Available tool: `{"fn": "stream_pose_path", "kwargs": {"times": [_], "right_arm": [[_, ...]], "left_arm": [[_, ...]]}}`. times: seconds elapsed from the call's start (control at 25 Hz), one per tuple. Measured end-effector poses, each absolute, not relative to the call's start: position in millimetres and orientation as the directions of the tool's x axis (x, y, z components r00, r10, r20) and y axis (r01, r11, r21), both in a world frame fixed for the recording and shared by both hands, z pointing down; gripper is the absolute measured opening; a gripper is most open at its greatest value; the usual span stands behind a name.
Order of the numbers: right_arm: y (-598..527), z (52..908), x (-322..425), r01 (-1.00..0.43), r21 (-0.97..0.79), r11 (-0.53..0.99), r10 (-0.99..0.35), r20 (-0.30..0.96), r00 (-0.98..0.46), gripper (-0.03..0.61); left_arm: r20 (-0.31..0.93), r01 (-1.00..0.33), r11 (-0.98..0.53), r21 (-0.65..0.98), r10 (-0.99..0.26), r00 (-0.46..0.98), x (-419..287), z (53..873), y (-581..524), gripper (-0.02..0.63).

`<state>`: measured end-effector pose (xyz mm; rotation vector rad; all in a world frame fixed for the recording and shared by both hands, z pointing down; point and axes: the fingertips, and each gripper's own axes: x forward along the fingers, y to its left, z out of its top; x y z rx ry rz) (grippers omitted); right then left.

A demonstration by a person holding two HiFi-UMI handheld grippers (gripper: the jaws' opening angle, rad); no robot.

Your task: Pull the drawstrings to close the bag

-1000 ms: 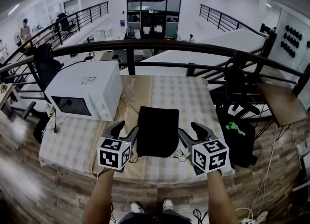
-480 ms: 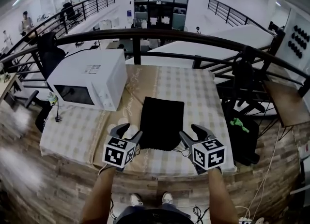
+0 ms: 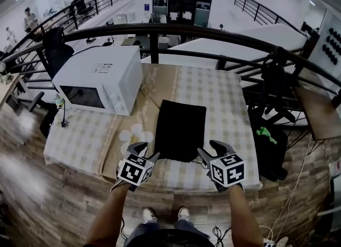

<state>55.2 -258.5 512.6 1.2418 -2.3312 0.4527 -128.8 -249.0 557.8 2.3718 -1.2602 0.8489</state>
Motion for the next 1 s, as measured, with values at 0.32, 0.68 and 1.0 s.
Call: {"fn": "stream_pose_path", "kwargs": {"times": [0.32, 0.68, 1.0], "right_arm": [[-248.7, 547.6, 59.7, -0.816, -0.07, 0.574, -0.626, 0.605, -0.492, 0.216], [-239.8, 584.6, 60.2, -0.775, -0.052, 0.63, -0.553, 0.672, -0.494, 0.216], [-232.5, 613.0, 50.6, -0.705, -0.038, 0.709, -0.464, 0.728, -0.505, 0.216]], "left_arm": [[0.725, -0.806, -0.591, 0.017, -0.548, 0.417, -125.2, 599.9, -233.4, 0.225], [0.781, -0.793, -0.608, 0.032, -0.48, 0.4, -124.4, 632.2, -225.2, 0.225], [0.822, -0.783, -0.62, 0.05, -0.42, 0.385, -124.9, 650.4, -224.4, 0.225]]}}
